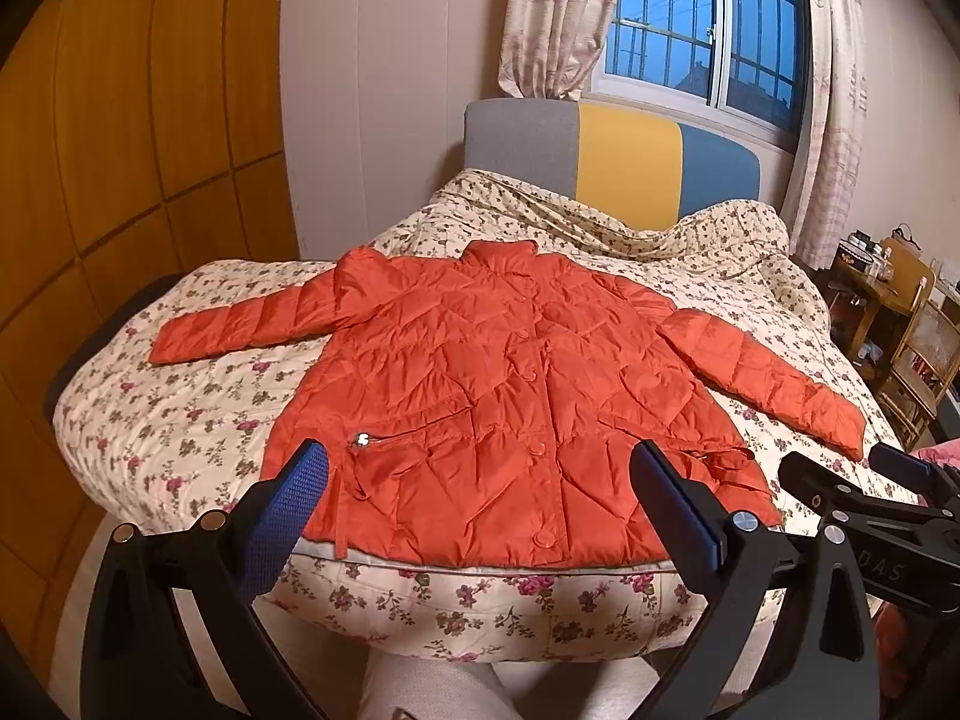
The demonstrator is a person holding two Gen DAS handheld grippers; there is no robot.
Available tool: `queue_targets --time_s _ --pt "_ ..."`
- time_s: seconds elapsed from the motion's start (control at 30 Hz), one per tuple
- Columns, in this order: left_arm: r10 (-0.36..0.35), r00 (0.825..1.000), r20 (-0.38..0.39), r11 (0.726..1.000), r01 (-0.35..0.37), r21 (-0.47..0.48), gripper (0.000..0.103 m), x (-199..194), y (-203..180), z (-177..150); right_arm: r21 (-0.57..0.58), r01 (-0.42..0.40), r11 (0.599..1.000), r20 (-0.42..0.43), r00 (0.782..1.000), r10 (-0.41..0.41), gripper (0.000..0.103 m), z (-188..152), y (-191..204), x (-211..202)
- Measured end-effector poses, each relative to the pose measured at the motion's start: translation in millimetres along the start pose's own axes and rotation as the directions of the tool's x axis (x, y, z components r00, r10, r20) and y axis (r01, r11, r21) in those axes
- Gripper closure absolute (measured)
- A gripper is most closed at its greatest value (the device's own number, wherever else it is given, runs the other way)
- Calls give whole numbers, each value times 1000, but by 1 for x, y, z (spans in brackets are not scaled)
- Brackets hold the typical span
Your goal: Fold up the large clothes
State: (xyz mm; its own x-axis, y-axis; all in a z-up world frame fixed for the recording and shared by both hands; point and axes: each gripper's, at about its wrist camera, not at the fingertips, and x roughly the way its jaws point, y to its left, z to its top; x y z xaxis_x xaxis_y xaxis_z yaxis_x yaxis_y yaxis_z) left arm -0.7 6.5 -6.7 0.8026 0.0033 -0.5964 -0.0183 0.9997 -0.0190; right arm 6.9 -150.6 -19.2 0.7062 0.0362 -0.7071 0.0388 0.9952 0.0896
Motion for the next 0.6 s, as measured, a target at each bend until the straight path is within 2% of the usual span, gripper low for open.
queue_targets --time_s 0.6 --pt "-3 1000 -4 1000 3 3 3 1 -3 -2 -3 6 1000 -20 1000 -6 2 2 1 3"
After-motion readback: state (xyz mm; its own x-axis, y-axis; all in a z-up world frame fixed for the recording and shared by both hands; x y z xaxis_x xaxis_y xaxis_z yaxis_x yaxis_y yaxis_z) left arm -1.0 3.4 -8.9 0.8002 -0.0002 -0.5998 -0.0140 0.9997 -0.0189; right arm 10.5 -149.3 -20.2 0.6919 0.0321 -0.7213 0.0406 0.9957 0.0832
